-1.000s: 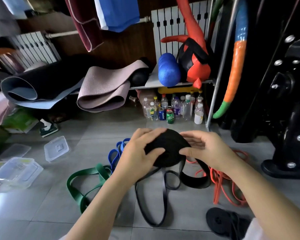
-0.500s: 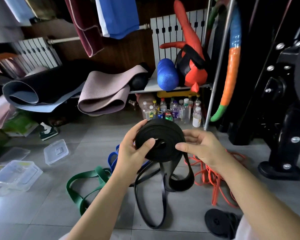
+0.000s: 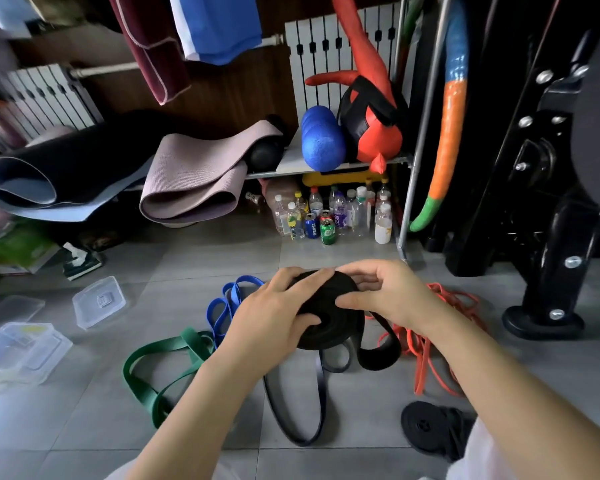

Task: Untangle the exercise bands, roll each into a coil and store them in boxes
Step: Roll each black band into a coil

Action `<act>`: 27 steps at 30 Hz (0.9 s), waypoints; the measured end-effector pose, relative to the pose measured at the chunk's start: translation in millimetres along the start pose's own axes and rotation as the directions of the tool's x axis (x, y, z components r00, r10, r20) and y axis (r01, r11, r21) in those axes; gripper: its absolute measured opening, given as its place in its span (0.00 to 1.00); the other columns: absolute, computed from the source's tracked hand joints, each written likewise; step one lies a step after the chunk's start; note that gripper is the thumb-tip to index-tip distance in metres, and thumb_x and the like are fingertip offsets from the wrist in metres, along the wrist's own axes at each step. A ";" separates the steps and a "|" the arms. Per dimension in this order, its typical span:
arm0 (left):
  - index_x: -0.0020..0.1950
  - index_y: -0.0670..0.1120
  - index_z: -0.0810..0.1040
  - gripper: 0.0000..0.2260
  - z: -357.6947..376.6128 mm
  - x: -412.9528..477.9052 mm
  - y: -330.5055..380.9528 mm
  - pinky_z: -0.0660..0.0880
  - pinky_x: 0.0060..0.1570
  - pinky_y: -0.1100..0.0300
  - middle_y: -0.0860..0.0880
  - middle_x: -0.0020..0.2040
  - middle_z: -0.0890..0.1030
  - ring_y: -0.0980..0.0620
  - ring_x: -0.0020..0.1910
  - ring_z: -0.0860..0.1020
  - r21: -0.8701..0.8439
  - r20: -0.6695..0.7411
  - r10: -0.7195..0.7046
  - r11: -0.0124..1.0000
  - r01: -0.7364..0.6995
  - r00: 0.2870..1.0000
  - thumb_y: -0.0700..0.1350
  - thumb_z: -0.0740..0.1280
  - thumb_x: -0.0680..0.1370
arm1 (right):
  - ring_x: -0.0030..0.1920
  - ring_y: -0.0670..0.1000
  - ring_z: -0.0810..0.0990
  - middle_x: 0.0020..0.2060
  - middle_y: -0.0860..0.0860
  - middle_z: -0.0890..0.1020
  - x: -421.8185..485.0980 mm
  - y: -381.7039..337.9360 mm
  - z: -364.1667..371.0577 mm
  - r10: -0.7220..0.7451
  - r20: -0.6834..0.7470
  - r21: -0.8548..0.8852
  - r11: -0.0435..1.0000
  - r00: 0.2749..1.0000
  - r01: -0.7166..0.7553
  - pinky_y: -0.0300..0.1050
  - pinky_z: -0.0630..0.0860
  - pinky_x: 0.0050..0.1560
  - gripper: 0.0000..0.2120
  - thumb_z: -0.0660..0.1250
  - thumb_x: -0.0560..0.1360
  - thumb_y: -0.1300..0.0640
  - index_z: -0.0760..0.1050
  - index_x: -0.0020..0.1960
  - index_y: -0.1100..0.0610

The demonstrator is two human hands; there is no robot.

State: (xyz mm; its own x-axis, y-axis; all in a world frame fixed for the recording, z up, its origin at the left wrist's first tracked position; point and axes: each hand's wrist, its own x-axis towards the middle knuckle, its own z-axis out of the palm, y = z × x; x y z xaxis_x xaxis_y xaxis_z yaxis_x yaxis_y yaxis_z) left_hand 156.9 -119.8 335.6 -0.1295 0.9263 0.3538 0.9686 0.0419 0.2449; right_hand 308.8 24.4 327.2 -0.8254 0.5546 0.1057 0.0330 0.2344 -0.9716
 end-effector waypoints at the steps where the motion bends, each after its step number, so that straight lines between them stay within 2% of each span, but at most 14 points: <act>1: 0.71 0.62 0.63 0.30 -0.4 -0.2 -0.4 0.69 0.45 0.62 0.55 0.62 0.72 0.50 0.53 0.76 -0.026 -0.022 -0.021 0.999 0.020 1.000 0.47 0.70 0.73 | 0.47 0.44 0.83 0.44 0.45 0.85 0.7 0.2 -0.5 0.013 -0.024 0.023 1.000 1.000 -0.013 0.40 0.79 0.50 0.19 0.78 0.63 0.58 0.78 0.50 0.44; 3: 0.69 0.64 0.66 0.29 -2.6 -0.3 -0.1 0.68 0.46 0.63 0.56 0.61 0.72 0.52 0.52 0.76 -0.084 -0.067 -0.061 0.995 0.055 0.996 0.46 0.71 0.72 | 0.47 0.46 0.84 0.44 0.46 0.85 1.2 -0.9 -1.9 0.014 -0.077 0.048 0.999 0.997 -0.010 0.44 0.79 0.52 0.21 0.79 0.58 0.49 0.75 0.48 0.46; 5: 0.67 0.66 0.66 0.29 -5.0 0.8 -0.6 0.69 0.48 0.65 0.60 0.59 0.73 0.56 0.52 0.75 -0.177 -0.105 -0.130 0.978 0.110 0.986 0.45 0.71 0.72 | 0.48 0.46 0.84 0.45 0.44 0.85 1.0 -2.3 -4.4 -0.024 -0.149 0.072 0.997 0.989 0.035 0.41 0.79 0.51 0.22 0.77 0.55 0.45 0.74 0.44 0.50; 9: 0.64 0.71 0.64 0.30 -8.2 2.2 -6.3 0.66 0.48 0.76 0.72 0.54 0.70 0.70 0.53 0.70 -0.336 -0.158 -0.266 0.920 0.201 0.951 0.46 0.72 0.71 | 0.48 0.45 0.83 0.46 0.43 0.85 0.1 -4.1 -7.5 -0.087 -0.199 0.051 0.994 0.976 0.098 0.36 0.78 0.50 0.09 0.77 0.63 0.53 0.77 0.37 0.48; 11: 0.63 0.72 0.65 0.31 -8.7 2.8 -8.6 0.66 0.48 0.79 0.73 0.55 0.69 0.72 0.55 0.69 -0.394 -0.185 -0.300 0.895 0.210 0.936 0.45 0.73 0.70 | 0.47 0.44 0.83 0.44 0.44 0.85 -0.3 -2.2 -7.3 -0.105 -0.222 0.005 0.994 0.969 0.109 0.36 0.78 0.51 0.08 0.76 0.64 0.55 0.79 0.39 0.47; 12: 0.62 0.74 0.65 0.31 -8.8 3.4 -8.6 0.67 0.50 0.77 0.72 0.56 0.69 0.71 0.55 0.70 -0.433 -0.192 -0.325 0.875 0.217 0.926 0.45 0.73 0.70 | 0.47 0.44 0.83 0.43 0.45 0.85 -0.5 -1.9 -7.0 -0.111 -0.228 -0.013 0.994 0.967 0.112 0.35 0.77 0.51 0.08 0.76 0.65 0.55 0.79 0.40 0.46; 14: 0.60 0.74 0.66 0.30 -9.8 4.8 -7.5 0.71 0.55 0.68 0.67 0.56 0.72 0.66 0.55 0.73 -0.522 -0.206 -0.382 0.822 0.229 0.901 0.46 0.73 0.69 | 0.46 0.43 0.82 0.42 0.44 0.84 -0.8 -1.4 -6.6 -0.118 -0.227 -0.010 0.993 0.967 0.119 0.34 0.76 0.51 0.10 0.76 0.65 0.57 0.78 0.41 0.45; 17: 0.59 0.73 0.69 0.28 -11.6 7.6 -5.8 0.75 0.59 0.54 0.60 0.57 0.75 0.59 0.56 0.76 -0.639 -0.232 -0.439 0.742 0.204 0.868 0.47 0.71 0.66 | 0.47 0.45 0.83 0.44 0.47 0.84 -0.7 -3.3 -3.8 -0.105 -0.228 0.093 0.987 0.968 0.128 0.37 0.77 0.53 0.11 0.76 0.63 0.58 0.78 0.42 0.48; 18: 0.58 0.73 0.70 0.28 -11.7 8.2 -5.1 0.76 0.58 0.53 0.60 0.58 0.76 0.57 0.57 0.77 -0.672 -0.236 -0.449 0.716 0.189 0.862 0.45 0.72 0.67 | 0.47 0.46 0.83 0.45 0.49 0.84 -0.6 -3.9 -1.7 -0.098 -0.226 0.140 0.981 0.969 0.132 0.38 0.77 0.53 0.12 0.76 0.61 0.57 0.77 0.42 0.50; 20: 0.56 0.72 0.71 0.29 -9.6 8.3 -3.8 0.77 0.56 0.58 0.63 0.57 0.77 0.58 0.57 0.77 -0.725 -0.234 -0.446 0.672 0.150 0.864 0.39 0.73 0.69 | 0.46 0.48 0.84 0.43 0.49 0.84 -0.2 -4.8 3.2 -0.095 -0.204 0.199 0.970 0.974 0.136 0.37 0.77 0.51 0.15 0.76 0.60 0.57 0.74 0.43 0.53; 22: 0.56 0.70 0.73 0.30 -5.5 7.2 -2.7 0.77 0.49 0.66 0.65 0.55 0.78 0.60 0.55 0.78 -0.771 -0.211 -0.441 0.623 0.128 0.873 0.35 0.73 0.70 | 0.45 0.49 0.84 0.39 0.48 0.84 0.2 -4.0 7.0 -0.092 -0.184 0.193 0.973 0.979 0.127 0.38 0.78 0.50 0.16 0.76 0.63 0.61 0.71 0.45 0.56; 23: 0.55 0.69 0.73 0.29 -3.5 6.7 -2.8 0.77 0.46 0.67 0.63 0.54 0.78 0.59 0.53 0.79 -0.795 -0.185 -0.450 0.591 0.136 0.874 0.35 0.73 0.70 | 0.44 0.49 0.84 0.38 0.47 0.85 0.1 -3.8 7.5 -0.087 -0.187 0.181 0.976 0.978 0.121 0.38 0.78 0.50 0.15 0.75 0.65 0.63 0.71 0.45 0.56; 25: 0.54 0.68 0.72 0.28 -1.3 6.0 -4.5 0.79 0.44 0.61 0.57 0.55 0.79 0.54 0.52 0.80 -0.818 -0.101 -0.459 0.543 0.189 0.883 0.36 0.74 0.69 | 0.44 0.50 0.84 0.38 0.48 0.85 -0.1 -3.0 5.8 -0.065 -0.213 0.172 0.980 0.975 0.103 0.41 0.78 0.52 0.15 0.75 0.66 0.65 0.71 0.44 0.56; 27: 0.51 0.68 0.70 0.25 -3.1 5.1 -8.0 0.80 0.45 0.59 0.55 0.55 0.78 0.54 0.53 0.80 -0.791 -0.031 -0.432 0.562 0.242 0.901 0.41 0.75 0.69 | 0.45 0.54 0.83 0.40 0.52 0.85 -0.4 -2.2 3.0 -0.040 -0.215 0.171 0.982 0.976 0.078 0.46 0.78 0.53 0.14 0.75 0.66 0.65 0.73 0.45 0.56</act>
State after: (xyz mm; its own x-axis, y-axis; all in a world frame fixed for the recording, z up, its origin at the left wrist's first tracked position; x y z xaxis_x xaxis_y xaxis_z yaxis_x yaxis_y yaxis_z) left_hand 147.9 -116.6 338.2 -0.5419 0.8050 0.2414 0.3457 -0.0483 0.9371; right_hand 307.4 21.3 328.6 -0.6858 0.7032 0.1878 -0.1285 0.1369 -0.9822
